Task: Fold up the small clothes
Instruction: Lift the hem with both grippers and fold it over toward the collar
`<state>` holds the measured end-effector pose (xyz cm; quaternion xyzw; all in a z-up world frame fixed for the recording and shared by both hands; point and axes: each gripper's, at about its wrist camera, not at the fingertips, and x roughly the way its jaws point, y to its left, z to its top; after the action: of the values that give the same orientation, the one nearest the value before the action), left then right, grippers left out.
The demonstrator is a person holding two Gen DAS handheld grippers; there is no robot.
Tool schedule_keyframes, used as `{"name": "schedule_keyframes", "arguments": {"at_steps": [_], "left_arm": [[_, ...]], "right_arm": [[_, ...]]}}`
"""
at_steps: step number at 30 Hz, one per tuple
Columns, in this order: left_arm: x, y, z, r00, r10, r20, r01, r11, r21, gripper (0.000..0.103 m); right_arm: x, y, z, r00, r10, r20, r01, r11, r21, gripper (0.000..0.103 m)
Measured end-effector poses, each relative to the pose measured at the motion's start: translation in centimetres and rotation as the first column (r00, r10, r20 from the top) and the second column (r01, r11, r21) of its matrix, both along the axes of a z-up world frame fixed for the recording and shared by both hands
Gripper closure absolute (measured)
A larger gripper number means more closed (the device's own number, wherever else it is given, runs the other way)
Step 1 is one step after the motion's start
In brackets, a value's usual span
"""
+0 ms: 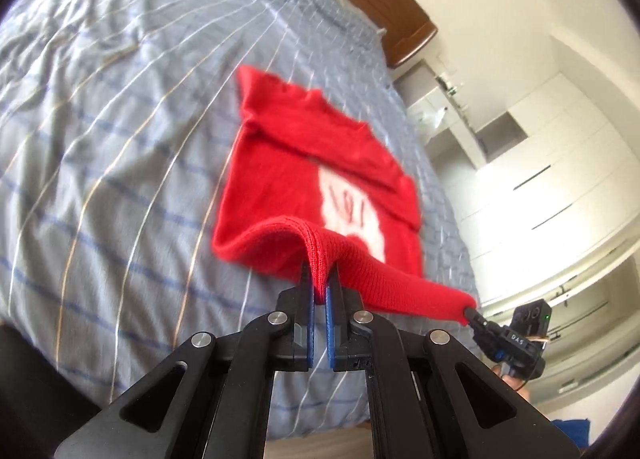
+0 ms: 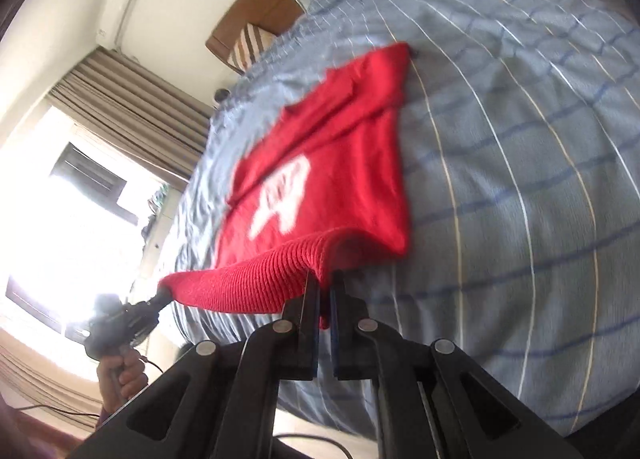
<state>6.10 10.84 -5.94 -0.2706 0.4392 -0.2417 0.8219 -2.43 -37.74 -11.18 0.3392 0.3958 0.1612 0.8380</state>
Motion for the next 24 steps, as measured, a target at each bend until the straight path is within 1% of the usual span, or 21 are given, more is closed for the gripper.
{"name": "schedule_keyframes", "arguments": {"at_steps": [2, 4, 5, 7, 9, 12, 14, 17, 18, 19, 20, 21, 22, 23, 24], "left_arm": [[3.6, -0.4, 1.4, 0.999, 0.002, 0.04, -0.002, 1.0, -0.009, 0.101], [8.0, -1.6, 1.9, 0.997, 0.003, 0.071, -0.004, 1.0, 0.013, 0.101], [10.1, -1.9, 1.8, 0.997, 0.01, 0.072, -0.012, 1.0, 0.023, 0.101], [14.7, -3.0, 1.3, 0.998, 0.023, 0.059, -0.025, 0.999, 0.044, 0.101], [19.2, -4.1, 0.3, 0.999, 0.039, 0.035, -0.042, 0.996, 0.08, 0.101], [24.3, -5.5, -1.2, 0.998, 0.067, -0.001, -0.066, 0.989, 0.132, 0.101], [26.9, -6.2, -2.5, 0.996, 0.084, -0.032, -0.078, 0.985, 0.152, 0.101], [29.3, -6.9, -4.2, 0.993, 0.102, -0.055, -0.089, 0.978, 0.191, 0.1], [29.9, -7.0, -4.6, 0.992, 0.114, -0.06, -0.099, 0.973, 0.209, 0.096], [30.5, -6.9, -4.9, 0.989, 0.135, -0.066, -0.117, 0.966, 0.229, 0.088], [30.9, -6.7, -5.2, 0.984, 0.162, -0.073, -0.14, 0.96, 0.241, 0.076], [31.2, -6.4, -5.3, 0.979, 0.188, -0.079, -0.165, 0.958, 0.236, 0.042], [31.4, -5.9, -5.4, 0.972, 0.223, -0.08, -0.199, 0.952, 0.231, 0.02], [31.1, -5.3, -5.1, 0.964, 0.257, -0.062, -0.238, 0.946, 0.22, 0.017], [30.9, -4.9, -4.8, 0.961, 0.271, -0.046, -0.257, 0.945, 0.204, 0.017]], "right_arm": [[3.2, -0.7, 1.4, 0.998, -0.022, 0.05, 0.021, 0.999, 0.03, 0.1], [7.1, -1.0, 2.7, 0.995, -0.039, 0.097, 0.039, 0.999, 0.01, 0.099], [9.2, -1.2, 3.0, 0.992, -0.049, 0.113, 0.049, 0.999, 0.003, 0.099], [13.7, -1.8, 3.0, 0.991, -0.074, 0.112, 0.071, 0.997, 0.032, 0.099], [18.2, -2.4, 2.5, 0.991, -0.099, 0.095, 0.095, 0.994, 0.047, 0.099], [24.3, -3.6, 1.1, 0.991, -0.131, 0.04, 0.128, 0.99, 0.064, 0.099], [27.4, -4.1, -0.5, 0.989, -0.15, -0.015, 0.151, 0.985, 0.08, 0.099], [30.5, -4.9, -2.7, 0.981, -0.18, -0.073, 0.186, 0.978, 0.096, 0.099], [31.4, -4.9, -3.4, 0.979, -0.183, -0.087, 0.192, 0.976, 0.107, 0.098], [32.2, -5.0, -4.0, 0.978, -0.187, -0.096, 0.197, 0.974, 0.113, 0.094], [32.8, -5.0, -4.4, 0.975, -0.2, -0.101, 0.211, 0.971, 0.109, 0.09], [33.0, -5.1, -4.7, 0.971, -0.219, -0.1, 0.229, 0.968, 0.1, 0.087], [33.2, -5.3, -4.8, 0.969, -0.23, -0.093, 0.239, 0.966, 0.102, 0.074], [33.3, -5.5, -4.7, 0.966, -0.242, -0.087, 0.25, 0.963, 0.102, 0.066], [33.2, -5.7, -4.6, 0.964, -0.254, -0.079, 0.261, 0.96, 0.097, 0.065]]}}
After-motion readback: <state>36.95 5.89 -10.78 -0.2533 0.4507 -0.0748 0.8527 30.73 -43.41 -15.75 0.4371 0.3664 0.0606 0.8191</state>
